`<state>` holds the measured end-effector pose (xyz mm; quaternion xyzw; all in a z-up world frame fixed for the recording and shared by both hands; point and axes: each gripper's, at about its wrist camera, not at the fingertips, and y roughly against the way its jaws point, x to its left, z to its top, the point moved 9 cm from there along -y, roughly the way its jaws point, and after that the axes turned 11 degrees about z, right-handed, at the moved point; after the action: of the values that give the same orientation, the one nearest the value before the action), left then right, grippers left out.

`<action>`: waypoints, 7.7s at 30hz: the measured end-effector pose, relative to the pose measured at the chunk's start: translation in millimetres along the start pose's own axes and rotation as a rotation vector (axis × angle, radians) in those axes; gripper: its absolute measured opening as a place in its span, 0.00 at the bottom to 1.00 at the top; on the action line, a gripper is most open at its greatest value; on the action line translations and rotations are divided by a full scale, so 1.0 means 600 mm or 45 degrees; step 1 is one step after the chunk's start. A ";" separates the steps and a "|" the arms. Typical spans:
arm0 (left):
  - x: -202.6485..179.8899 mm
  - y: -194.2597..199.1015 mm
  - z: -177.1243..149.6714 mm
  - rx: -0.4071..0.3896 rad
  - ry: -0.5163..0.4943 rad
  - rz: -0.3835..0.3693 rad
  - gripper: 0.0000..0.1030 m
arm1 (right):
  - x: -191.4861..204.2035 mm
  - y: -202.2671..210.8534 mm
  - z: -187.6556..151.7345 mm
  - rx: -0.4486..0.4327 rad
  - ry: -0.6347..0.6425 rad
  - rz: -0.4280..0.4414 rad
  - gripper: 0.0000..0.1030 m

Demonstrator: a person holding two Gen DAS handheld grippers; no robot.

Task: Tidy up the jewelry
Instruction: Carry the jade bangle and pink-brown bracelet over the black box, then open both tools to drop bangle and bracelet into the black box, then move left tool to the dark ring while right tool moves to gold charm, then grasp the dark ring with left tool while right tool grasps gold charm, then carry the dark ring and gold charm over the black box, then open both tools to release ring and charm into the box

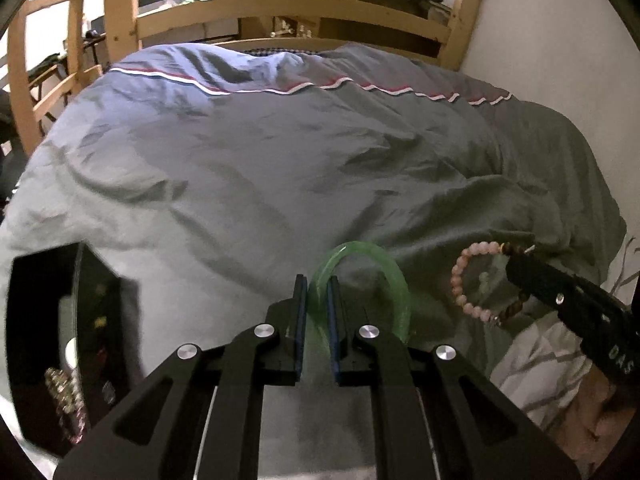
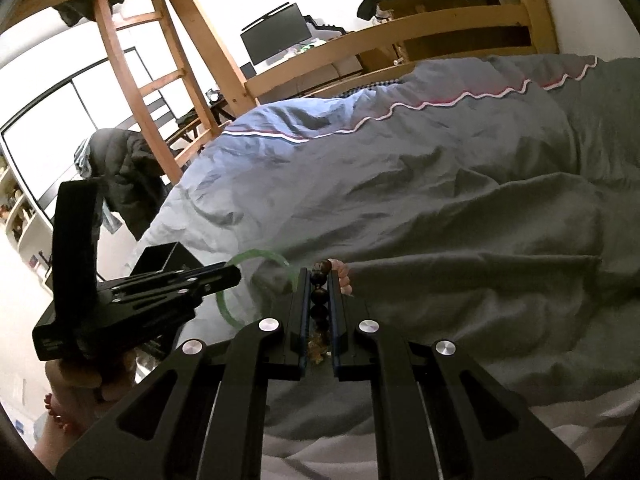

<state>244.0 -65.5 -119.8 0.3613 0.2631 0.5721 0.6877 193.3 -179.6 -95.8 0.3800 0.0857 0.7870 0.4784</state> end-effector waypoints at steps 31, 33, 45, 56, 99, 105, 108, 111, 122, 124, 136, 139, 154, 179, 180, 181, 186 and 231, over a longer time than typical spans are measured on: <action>0.280 0.168 -0.048 -0.094 0.265 0.310 0.09 | 0.253 -0.073 -0.019 0.179 0.221 0.149 0.09; 0.307 0.169 -0.052 -0.090 0.289 0.337 0.09 | 0.277 -0.091 -0.018 0.192 0.224 0.189 0.09; 0.413 0.142 -0.082 0.005 0.370 0.411 0.09 | 0.396 -0.208 -0.048 0.312 0.306 0.303 0.09; 0.414 0.106 -0.101 0.081 0.348 0.402 0.09 | 0.409 -0.268 -0.097 0.410 0.295 0.306 0.09; 0.128 0.107 -0.075 -0.045 0.060 0.107 0.82 | 0.140 -0.040 0.018 0.229 0.306 -0.115 0.72; 0.038 0.084 -0.096 -0.038 -0.094 0.062 0.82 | 0.090 -0.026 0.005 0.237 0.277 -0.144 0.66; 0.003 0.078 -0.104 -0.046 -0.132 0.018 0.81 | 0.065 -0.029 -0.008 0.255 0.249 -0.127 0.53; -0.029 0.062 -0.116 -0.019 -0.180 -0.035 0.73 | 0.045 -0.041 -0.024 0.288 0.239 -0.119 0.42; -0.104 -0.014 -0.165 0.127 -0.387 -0.057 0.48 | -0.019 -0.110 -0.076 0.382 0.151 -0.101 0.33; -0.106 -0.021 -0.169 0.142 -0.387 -0.063 0.48 | -0.022 -0.123 -0.087 0.410 0.154 -0.099 0.33; -0.107 -0.037 -0.177 0.224 -0.358 -0.180 0.18 | -0.044 -0.155 -0.124 0.515 0.169 -0.136 0.19; -0.104 -0.035 -0.172 0.239 -0.335 -0.199 0.19 | -0.051 -0.148 -0.115 0.483 0.113 -0.115 0.13; -0.068 -0.012 -0.138 0.165 -0.230 -0.211 0.18 | -0.019 -0.105 -0.053 0.250 -0.003 0.094 0.13; 0.067 0.089 -0.091 0.045 -0.010 0.061 0.19 | 0.095 -0.054 -0.045 0.304 0.178 -0.076 0.13; 0.078 0.099 -0.087 0.033 0.010 0.067 0.19 | 0.105 -0.055 -0.046 0.306 0.182 -0.072 0.13; 0.086 0.105 -0.084 0.025 0.021 0.071 0.19 | 0.113 -0.055 -0.047 0.308 0.186 -0.066 0.13; 0.127 0.130 -0.074 -0.013 0.067 0.109 0.19 | 0.156 -0.066 -0.048 0.325 0.220 -0.047 0.13; 0.381 0.081 -0.091 0.054 0.404 0.159 0.24 | 0.401 -0.309 -0.131 0.505 0.455 0.248 0.16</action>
<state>220.0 172.6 -102.3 0.2965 0.3572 0.6579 0.5930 206.4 133.3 -118.8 0.3277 0.2840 0.8518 0.2941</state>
